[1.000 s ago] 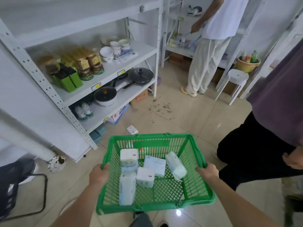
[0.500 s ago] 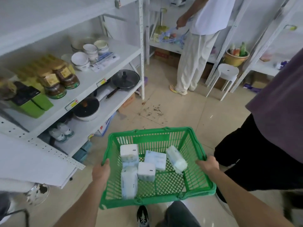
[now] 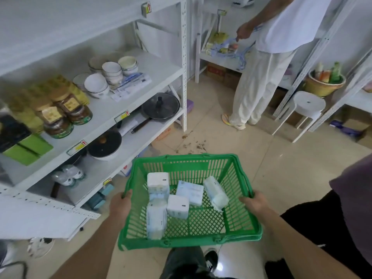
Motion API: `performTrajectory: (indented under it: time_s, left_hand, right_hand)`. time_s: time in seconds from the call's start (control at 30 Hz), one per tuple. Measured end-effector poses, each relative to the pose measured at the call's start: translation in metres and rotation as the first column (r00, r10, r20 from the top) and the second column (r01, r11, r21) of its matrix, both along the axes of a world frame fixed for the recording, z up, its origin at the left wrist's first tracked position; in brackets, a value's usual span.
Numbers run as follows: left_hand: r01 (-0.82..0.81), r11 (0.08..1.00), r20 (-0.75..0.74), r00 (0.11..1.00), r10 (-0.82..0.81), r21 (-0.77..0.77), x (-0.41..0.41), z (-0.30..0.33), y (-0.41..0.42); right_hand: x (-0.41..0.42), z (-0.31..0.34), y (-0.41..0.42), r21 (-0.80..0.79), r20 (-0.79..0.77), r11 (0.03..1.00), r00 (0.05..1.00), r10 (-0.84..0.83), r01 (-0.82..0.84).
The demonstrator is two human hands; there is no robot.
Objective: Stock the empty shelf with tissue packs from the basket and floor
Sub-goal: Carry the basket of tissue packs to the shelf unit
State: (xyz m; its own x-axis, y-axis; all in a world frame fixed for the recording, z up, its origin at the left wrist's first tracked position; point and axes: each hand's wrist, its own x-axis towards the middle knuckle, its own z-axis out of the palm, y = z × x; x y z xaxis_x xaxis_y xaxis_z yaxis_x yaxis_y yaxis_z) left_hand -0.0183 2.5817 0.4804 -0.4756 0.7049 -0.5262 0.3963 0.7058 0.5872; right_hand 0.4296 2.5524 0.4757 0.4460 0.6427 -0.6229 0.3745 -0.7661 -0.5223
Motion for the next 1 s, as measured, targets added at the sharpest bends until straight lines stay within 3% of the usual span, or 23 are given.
performTrajectory:
  time_s: [0.63, 1.0]
  left_hand:
    - [-0.327, 0.944, 0.019, 0.945, 0.328, -0.046, 0.019, -0.024, 0.154]
    - [-0.526, 0.841, -0.059, 0.851, 0.523, -0.130, 0.080, -0.038, 0.227]
  right_hand:
    - [-0.011, 0.011, 0.323, -0.049, 0.076, 0.918, 0.915, 0.395, -0.392]
    - [0.009, -0.039, 0.500, -0.126, 0.010, 0.798, 0.804, 0.595, -0.589]
